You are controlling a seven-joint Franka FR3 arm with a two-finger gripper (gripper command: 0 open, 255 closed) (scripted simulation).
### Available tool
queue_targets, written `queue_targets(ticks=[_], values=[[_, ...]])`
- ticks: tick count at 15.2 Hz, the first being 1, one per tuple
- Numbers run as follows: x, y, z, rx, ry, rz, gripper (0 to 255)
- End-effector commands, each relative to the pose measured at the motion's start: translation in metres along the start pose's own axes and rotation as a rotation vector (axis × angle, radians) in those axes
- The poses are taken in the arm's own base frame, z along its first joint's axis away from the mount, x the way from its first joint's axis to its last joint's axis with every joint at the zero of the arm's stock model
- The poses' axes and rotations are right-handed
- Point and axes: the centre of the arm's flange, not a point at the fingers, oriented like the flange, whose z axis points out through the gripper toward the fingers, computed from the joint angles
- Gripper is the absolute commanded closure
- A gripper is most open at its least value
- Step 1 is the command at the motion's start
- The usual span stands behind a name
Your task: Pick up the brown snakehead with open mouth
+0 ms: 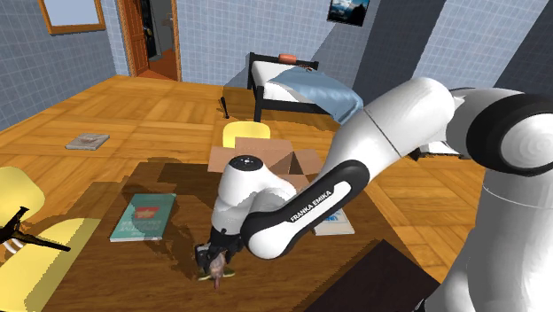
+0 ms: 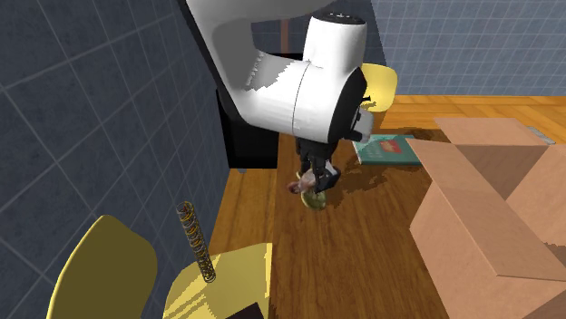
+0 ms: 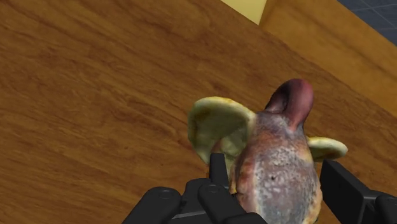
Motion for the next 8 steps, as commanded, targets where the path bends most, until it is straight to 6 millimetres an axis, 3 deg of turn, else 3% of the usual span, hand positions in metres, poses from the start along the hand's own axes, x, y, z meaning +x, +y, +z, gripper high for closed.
queue_targets(ticks=[1,6,8], values=[[0.000,-0.002,-0.011,0.000,0.000,0.000,255],[0.002,-0.006,-0.037,0.000,0.000,0.000,255],[0.002,-0.006,-0.037,0.000,0.000,0.000,255]])
